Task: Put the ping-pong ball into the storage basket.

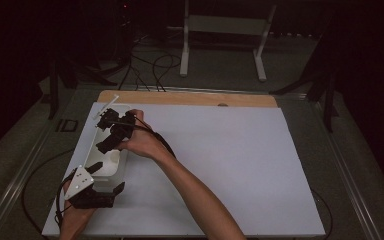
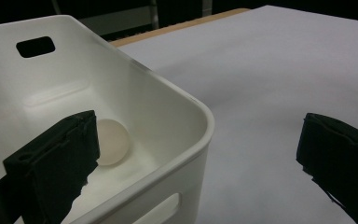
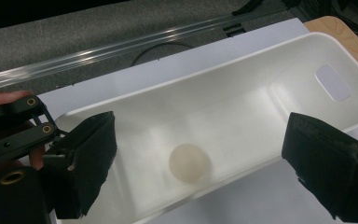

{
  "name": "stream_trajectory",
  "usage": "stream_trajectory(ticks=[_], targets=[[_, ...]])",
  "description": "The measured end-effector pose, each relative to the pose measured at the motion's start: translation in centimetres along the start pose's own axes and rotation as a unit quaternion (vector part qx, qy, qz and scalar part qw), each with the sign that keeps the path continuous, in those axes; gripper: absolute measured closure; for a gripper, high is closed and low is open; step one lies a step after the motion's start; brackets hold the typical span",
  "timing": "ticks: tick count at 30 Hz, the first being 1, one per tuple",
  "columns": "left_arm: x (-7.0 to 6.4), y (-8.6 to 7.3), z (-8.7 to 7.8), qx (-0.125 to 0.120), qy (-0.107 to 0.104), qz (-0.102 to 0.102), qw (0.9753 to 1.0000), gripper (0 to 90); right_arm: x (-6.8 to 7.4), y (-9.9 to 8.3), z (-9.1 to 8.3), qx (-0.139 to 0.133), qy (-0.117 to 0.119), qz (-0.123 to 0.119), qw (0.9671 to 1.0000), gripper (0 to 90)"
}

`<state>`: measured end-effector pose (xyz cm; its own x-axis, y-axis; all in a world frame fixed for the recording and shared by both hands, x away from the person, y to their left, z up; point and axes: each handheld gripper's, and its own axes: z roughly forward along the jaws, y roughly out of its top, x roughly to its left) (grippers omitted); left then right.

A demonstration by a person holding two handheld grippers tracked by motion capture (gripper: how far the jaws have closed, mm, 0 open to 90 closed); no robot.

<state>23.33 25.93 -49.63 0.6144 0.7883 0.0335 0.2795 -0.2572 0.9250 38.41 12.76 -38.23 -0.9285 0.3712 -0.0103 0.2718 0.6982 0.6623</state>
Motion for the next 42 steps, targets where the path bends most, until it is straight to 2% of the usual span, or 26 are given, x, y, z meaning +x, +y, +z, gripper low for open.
stream_trajectory(ticks=[20, 42], targets=[[0.0, 0.0, 0.0, 0.000, 0.001, 0.001, 1.0000, 0.0, -0.4, -0.9, -0.6, -0.005, 0.003, 0.005, 1.0000, 10.0], [0.0, 0.0, 0.0, 0.001, 0.001, 0.001, 1.0000, 0.0, -1.7, -3.0, -3.4, -0.010, -0.018, 0.007, 0.9998, 10.0]])
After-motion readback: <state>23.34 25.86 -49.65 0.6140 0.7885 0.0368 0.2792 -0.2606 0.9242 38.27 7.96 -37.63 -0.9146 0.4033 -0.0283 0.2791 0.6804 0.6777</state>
